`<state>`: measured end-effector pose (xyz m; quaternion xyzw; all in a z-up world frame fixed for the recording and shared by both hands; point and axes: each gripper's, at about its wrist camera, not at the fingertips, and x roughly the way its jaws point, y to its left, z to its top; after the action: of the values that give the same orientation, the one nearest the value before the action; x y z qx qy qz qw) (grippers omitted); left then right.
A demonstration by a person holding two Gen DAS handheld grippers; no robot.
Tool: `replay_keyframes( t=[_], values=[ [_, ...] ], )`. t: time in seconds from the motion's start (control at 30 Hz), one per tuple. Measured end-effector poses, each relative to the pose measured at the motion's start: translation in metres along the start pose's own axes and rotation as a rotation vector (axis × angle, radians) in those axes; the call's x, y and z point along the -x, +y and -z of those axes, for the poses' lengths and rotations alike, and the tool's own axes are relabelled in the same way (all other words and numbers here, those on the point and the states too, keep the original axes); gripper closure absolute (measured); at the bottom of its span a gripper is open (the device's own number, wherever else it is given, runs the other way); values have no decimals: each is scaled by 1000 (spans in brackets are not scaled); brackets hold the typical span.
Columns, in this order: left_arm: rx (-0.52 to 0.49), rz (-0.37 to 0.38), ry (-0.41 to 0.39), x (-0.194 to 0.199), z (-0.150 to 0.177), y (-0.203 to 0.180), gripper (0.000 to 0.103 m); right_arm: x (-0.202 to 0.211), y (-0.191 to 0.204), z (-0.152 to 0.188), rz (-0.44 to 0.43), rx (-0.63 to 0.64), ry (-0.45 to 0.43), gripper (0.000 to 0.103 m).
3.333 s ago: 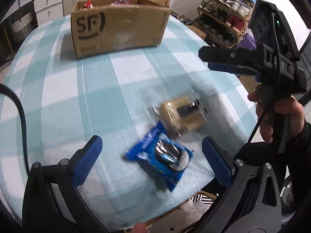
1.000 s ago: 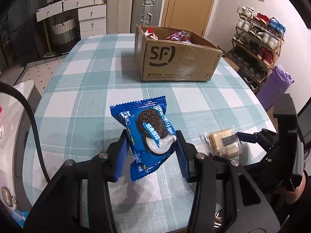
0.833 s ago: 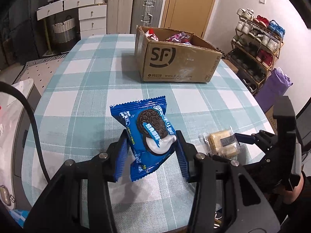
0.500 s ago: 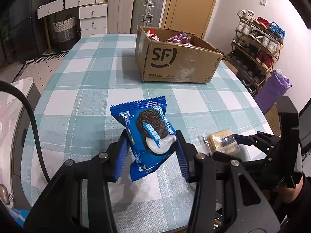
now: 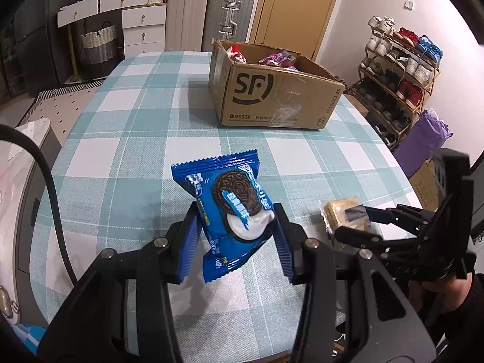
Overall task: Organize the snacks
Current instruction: 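Lift both packs and carry them over the cardboard box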
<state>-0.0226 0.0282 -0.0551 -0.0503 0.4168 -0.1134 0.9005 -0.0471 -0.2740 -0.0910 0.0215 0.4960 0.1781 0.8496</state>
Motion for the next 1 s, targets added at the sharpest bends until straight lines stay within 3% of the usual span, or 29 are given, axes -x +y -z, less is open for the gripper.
replay_keyframes(
  t=[0.3,0.53,0.77,1.0],
  values=[
    [15,37,-13,7,-5,3,60,19,-15,-10,-150,-103,-71,39],
    [-3,49,-30,12,-35,2,60,46,-29,-35,-244,-168,-155,39],
    [-55,68,-41,18,-93,-12,60,78,-43,-81,-310,-200,-248,39],
    [-70,106,-18,5,-165,-27,60,93,-53,-144,-318,-197,-279,39]
  ],
)
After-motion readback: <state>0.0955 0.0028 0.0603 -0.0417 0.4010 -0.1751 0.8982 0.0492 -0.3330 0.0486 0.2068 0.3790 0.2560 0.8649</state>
